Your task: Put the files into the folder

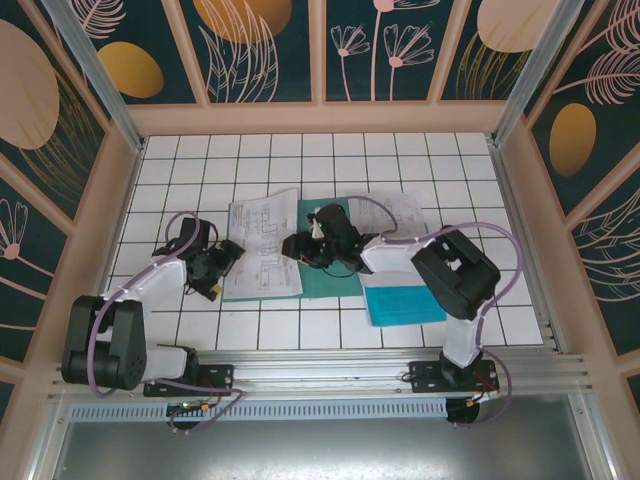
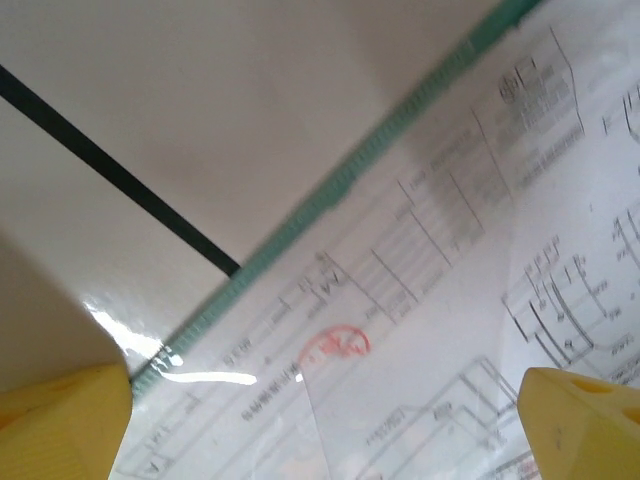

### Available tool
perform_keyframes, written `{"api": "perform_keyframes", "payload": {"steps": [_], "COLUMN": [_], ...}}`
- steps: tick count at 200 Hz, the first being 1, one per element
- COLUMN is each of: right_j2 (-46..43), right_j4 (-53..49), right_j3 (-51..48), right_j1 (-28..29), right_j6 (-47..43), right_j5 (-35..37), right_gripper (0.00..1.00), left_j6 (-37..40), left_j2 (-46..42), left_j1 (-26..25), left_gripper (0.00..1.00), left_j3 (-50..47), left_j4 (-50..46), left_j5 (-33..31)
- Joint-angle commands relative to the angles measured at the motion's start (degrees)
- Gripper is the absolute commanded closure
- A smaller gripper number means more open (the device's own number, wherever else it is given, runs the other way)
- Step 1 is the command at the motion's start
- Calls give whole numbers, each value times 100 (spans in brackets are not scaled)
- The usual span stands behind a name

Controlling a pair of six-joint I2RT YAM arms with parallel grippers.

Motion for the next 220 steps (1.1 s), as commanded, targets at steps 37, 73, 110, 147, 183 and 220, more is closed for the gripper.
{"api": "perform_keyframes", "payload": {"steps": [37, 73, 110, 147, 183, 220], "right_j2": [-655, -517, -1, 325, 568, 739], "right_j4": [-1784, -2808, -3391, -3624, -3703, -4034], "right_j3": [404, 695, 1099, 1453, 1799, 2007], "right_j1": [-124, -158, -182, -149, -159, -177], "right_j6": [896, 1922, 2411, 2504, 2392, 2319], "right_j5": [972, 1289, 1036, 1318, 1574, 1735], "right_gripper": [49, 51, 49, 47, 47, 47], "left_j6": [457, 247, 58, 60, 67, 139], "left_j2": [-197, 94, 291, 432, 548, 481], "left_j1": [-361, -909, -1184, -1214, -1211, -1212], "left_gripper": [3, 7, 8, 7, 7, 7], "left_j3": [564, 701, 579, 242, -98, -279], "left_j4": [-143, 405, 942, 1268, 1447, 1273], "left_j5": [436, 723, 905, 1023, 959, 758]}}
